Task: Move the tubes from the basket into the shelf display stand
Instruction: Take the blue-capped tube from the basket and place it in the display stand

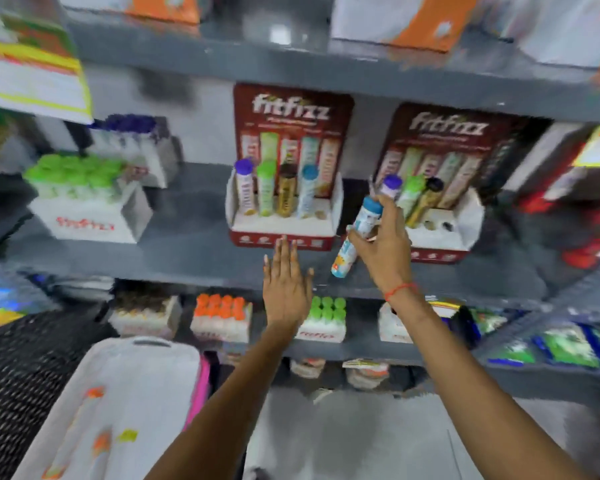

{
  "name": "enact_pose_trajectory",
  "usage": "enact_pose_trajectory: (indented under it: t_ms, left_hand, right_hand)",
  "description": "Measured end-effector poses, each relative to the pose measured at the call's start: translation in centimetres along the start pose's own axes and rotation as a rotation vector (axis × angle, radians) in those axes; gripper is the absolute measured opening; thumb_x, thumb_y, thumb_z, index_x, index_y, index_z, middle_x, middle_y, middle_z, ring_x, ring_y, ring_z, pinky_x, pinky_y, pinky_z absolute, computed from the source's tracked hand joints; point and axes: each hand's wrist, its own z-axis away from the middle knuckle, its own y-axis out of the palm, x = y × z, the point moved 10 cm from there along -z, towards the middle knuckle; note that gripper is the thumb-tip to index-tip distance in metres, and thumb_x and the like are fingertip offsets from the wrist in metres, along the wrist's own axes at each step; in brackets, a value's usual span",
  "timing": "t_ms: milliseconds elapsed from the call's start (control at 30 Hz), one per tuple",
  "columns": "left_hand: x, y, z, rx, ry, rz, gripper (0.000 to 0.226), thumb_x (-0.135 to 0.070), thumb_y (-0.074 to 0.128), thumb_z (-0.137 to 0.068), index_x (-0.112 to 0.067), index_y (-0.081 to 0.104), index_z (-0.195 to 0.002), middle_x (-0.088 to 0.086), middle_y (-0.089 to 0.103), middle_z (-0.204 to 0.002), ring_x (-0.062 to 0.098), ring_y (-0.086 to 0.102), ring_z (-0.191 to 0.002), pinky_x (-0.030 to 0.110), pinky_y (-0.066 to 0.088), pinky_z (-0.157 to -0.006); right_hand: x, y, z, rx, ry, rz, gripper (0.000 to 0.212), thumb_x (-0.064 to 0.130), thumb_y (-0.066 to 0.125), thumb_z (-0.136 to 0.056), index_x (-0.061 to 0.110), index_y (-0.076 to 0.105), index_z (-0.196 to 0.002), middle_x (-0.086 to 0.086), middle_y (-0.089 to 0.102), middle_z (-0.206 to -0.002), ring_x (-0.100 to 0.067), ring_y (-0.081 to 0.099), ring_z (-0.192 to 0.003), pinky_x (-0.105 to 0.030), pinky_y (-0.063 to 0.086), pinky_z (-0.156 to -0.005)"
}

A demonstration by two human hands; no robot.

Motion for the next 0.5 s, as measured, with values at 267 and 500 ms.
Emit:
enact_pose_trajectory:
  t_ms: [267, 500]
  left_hand:
    - [-9.9, 5.0, -1.9, 0.093, 0.258, 0.065, 0.058, -0.030, 0.043, -0.098, -0.005, 0.025, -0.146, 0.011, 0.022, -0.156, 0.022, 0.018, -0.144, 0.042, 0.017, -0.118]
    - [-11.7, 9.4, -2.6, 0.193, 0.194, 0.043, 0.068, -0.040, 0.032, -0.099, -0.005, 0.002, -0.149, 0.013, 0.007, -0.159, 0.024, 0.004, -0.146, 0.040, 0.007, -0.120]
  right_hand:
    - [-8.0, -9.6, -1.6, -0.162, 0.133, 0.160, 0.058, 0.015, 0.071, -0.078, 0.009, 0.044, -0.130, -0.017, 0.052, -0.120, -0.032, 0.056, -0.106, -0.039, 0.047, -0.085]
    - [-12.1, -13.8, -4.6, -0.253, 0.210, 0.230, 0.055, 0.014, 0.068, -0.081, 0.012, 0.041, -0.130, -0.018, 0.050, -0.122, -0.036, 0.059, -0.103, -0.038, 0.050, -0.079]
